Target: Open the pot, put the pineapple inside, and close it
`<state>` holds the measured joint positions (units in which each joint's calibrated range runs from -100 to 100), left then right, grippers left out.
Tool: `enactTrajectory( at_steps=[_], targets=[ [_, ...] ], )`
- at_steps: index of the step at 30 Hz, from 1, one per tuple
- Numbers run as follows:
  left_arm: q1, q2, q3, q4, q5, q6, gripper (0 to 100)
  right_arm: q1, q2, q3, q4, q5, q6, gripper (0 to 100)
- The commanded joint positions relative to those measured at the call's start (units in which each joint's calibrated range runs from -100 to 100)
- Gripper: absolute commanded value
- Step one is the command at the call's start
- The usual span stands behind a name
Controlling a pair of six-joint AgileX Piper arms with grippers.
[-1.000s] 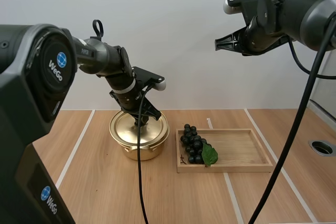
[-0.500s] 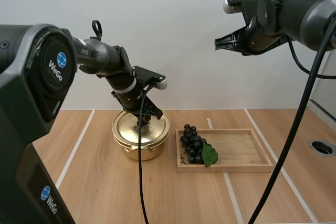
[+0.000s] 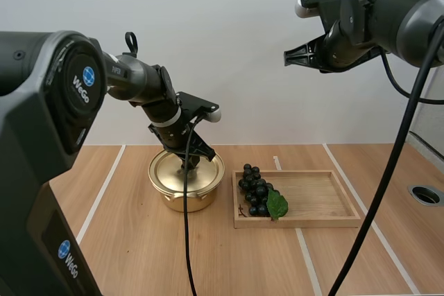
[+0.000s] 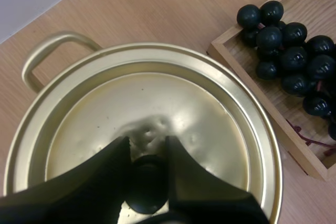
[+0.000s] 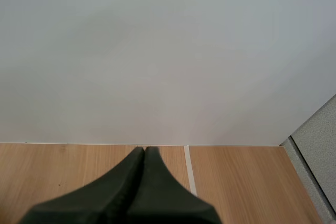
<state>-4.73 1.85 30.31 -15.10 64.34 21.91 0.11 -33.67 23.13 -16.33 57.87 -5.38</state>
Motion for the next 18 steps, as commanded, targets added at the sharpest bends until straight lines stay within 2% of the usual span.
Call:
enactTrajectory(
  at_steps=[1, 8, 10, 14, 18],
  targets=[
    [-0.18, -0.1, 0.3, -0.5, -0.2, 0.2, 0, -0.2, -0.5, 0.0, -0.3, -1.1, 0.3, 0],
    [-0.18, -0.1, 0.3, -0.5, -0.3, 0.2, 0, -0.2, -0.5, 0.0, -0.3, -1.1, 0.3, 0],
    [-0.18, -0.1, 0.3, -0.5, -0.1, 0.2, 4, -0.2, -0.5, 0.0, -0.3, -1.1, 0.3, 0],
    [-0.18, -0.1, 0.3, -0.1, -0.1, 0.9, 30, -0.2, -0.5, 0.0, -0.3, -1.1, 0.3, 0],
    [-0.18, -0.1, 0.3, -0.1, -1.1, 1.0, 73, -0.2, -0.5, 0.0, -0.3, -1.1, 0.3, 0]
  ],
)
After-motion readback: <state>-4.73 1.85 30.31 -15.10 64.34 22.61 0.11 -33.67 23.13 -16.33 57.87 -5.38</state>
